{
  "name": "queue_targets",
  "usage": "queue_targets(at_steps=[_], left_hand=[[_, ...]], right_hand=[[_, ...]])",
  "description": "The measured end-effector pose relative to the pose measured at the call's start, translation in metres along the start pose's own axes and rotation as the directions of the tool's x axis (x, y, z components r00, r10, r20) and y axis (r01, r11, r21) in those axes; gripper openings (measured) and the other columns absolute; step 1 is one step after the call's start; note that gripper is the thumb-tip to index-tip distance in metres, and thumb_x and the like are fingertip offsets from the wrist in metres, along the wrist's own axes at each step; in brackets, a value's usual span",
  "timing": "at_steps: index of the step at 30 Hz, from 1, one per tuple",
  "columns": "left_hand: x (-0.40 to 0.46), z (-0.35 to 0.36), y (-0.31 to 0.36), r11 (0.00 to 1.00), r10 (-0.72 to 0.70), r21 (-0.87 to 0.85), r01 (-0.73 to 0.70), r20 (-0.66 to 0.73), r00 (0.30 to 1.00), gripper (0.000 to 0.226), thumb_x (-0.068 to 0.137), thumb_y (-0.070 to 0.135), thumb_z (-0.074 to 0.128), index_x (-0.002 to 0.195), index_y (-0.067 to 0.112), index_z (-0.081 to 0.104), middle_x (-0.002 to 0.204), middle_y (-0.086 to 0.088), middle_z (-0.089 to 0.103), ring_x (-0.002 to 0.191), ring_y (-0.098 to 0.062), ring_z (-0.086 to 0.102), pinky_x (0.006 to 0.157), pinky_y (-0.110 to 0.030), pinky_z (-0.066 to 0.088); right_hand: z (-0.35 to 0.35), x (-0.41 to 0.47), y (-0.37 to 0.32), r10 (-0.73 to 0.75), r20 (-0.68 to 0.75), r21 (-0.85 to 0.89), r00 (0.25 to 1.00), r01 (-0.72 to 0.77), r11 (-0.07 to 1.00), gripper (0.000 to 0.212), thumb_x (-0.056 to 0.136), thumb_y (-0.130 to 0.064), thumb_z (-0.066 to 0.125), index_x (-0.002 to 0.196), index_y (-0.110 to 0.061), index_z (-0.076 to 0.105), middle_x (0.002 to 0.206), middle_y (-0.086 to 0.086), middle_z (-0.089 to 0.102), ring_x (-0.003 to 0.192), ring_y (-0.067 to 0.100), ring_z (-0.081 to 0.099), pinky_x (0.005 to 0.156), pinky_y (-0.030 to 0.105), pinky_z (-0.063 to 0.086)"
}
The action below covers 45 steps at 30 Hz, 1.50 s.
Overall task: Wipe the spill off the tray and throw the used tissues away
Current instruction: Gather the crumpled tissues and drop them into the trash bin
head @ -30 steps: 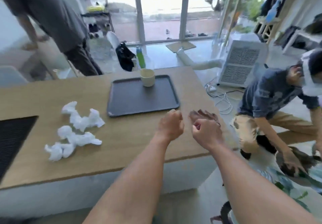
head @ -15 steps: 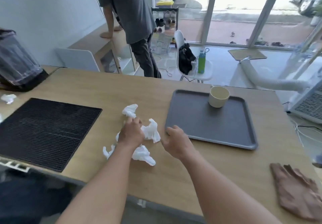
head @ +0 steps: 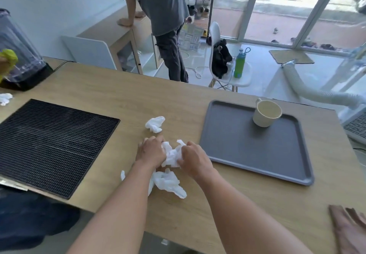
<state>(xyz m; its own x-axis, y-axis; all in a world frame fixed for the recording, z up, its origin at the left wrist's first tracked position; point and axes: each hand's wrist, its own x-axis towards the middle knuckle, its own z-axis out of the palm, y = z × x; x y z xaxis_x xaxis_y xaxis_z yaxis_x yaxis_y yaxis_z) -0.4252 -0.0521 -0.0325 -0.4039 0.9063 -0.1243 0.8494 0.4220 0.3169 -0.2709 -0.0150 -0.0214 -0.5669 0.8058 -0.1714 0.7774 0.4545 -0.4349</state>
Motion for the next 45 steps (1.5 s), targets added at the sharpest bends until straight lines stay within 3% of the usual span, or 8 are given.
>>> queue_targets(at_steps=[5,9,15,22,27,32,40,45], left_hand=[[-0.001,-0.002,-0.002,0.994,-0.002,-0.111,-0.005,-0.057,0.998,0.016,0.084,0.017,0.044,0.094,0.016,0.057,0.101,-0.005,0.059,0.092,-0.027,0.055,0.086,-0.040,0.044],[0.000,-0.011,0.005,0.979,0.019,-0.200,-0.031,-0.062,0.998,0.009,0.083,0.014,0.045,0.091,0.015,0.050,0.092,-0.004,0.059,0.079,-0.026,0.055,0.066,-0.032,0.042],[0.000,-0.008,0.014,0.961,0.134,-0.236,-0.146,-0.067,0.989,0.034,0.085,0.002,0.044,0.109,0.014,0.064,0.112,-0.008,0.055,0.100,-0.026,0.057,0.074,-0.028,0.041],[-0.014,0.011,0.027,0.959,0.260,-0.157,-0.235,0.163,0.952,0.054,0.074,0.038,0.069,0.126,0.028,0.057,0.120,0.003,0.051,0.114,-0.020,0.046,0.098,-0.035,0.042],[-0.016,0.025,0.036,0.940,0.326,-0.110,-0.322,0.023,0.945,0.038,0.082,0.007,0.058,0.117,0.020,0.066,0.112,-0.004,0.065,0.106,-0.024,0.058,0.083,-0.028,0.045],[-0.020,0.017,0.057,0.921,0.361,-0.115,-0.371,-0.104,0.927,0.030,0.082,0.008,0.059,0.111,0.009,0.061,0.104,-0.009,0.058,0.085,-0.029,0.062,0.065,-0.029,0.044],[-0.058,0.015,0.160,0.815,0.540,-0.143,-0.561,-0.165,0.826,0.020,0.076,0.009,0.061,0.095,0.013,0.060,0.090,-0.008,0.066,0.080,-0.032,0.062,0.066,-0.037,0.050],[-0.125,0.053,0.257,0.638,0.743,-0.201,-0.743,-0.093,0.663,0.017,0.076,0.010,0.060,0.093,0.012,0.060,0.090,-0.006,0.065,0.079,-0.031,0.061,0.069,-0.036,0.049]], right_hand=[[-0.005,-0.002,0.007,0.031,-0.071,0.009,0.997,-0.030,1.000,0.012,0.083,-0.001,0.048,0.086,-0.010,0.042,0.080,0.006,0.047,0.071,0.028,0.050,0.058,0.035,0.037],[-0.009,-0.007,0.009,0.041,-0.077,0.045,0.996,-0.037,0.998,0.036,0.085,-0.001,0.051,0.120,-0.008,0.045,0.102,0.011,0.052,0.082,0.033,0.058,0.068,0.040,0.050],[-0.007,-0.015,0.015,0.086,-0.038,0.021,0.996,-0.085,0.996,0.008,0.086,0.000,0.046,0.083,0.004,0.052,0.103,0.010,0.035,0.061,0.024,0.045,0.060,0.036,0.045],[-0.001,-0.021,0.027,0.054,-0.044,0.048,0.998,-0.052,0.998,0.024,0.085,-0.006,0.059,0.108,-0.008,0.052,0.103,0.007,0.043,0.081,0.026,0.053,0.073,0.038,0.051],[-0.001,-0.029,0.036,0.053,-0.073,-0.038,0.996,-0.056,0.998,0.009,0.088,-0.005,0.051,0.090,-0.004,0.060,0.091,0.006,0.046,0.089,0.027,0.050,0.068,0.035,0.044],[-0.007,-0.048,0.055,0.099,-0.169,-0.016,0.981,-0.103,0.995,0.014,0.088,-0.010,0.053,0.090,-0.006,0.067,0.089,0.005,0.051,0.084,0.029,0.056,0.064,0.034,0.041],[-0.053,-0.134,0.117,0.332,-0.388,0.127,0.860,-0.307,0.943,0.020,0.088,-0.016,0.054,0.104,-0.010,0.063,0.103,0.007,0.061,0.094,0.031,0.060,0.075,0.036,0.047],[-0.069,-0.240,0.171,0.542,-0.458,0.206,0.704,-0.509,0.836,0.022,0.084,-0.017,0.053,0.101,-0.010,0.064,0.106,0.010,0.061,0.098,0.035,0.061,0.075,0.037,0.047]])
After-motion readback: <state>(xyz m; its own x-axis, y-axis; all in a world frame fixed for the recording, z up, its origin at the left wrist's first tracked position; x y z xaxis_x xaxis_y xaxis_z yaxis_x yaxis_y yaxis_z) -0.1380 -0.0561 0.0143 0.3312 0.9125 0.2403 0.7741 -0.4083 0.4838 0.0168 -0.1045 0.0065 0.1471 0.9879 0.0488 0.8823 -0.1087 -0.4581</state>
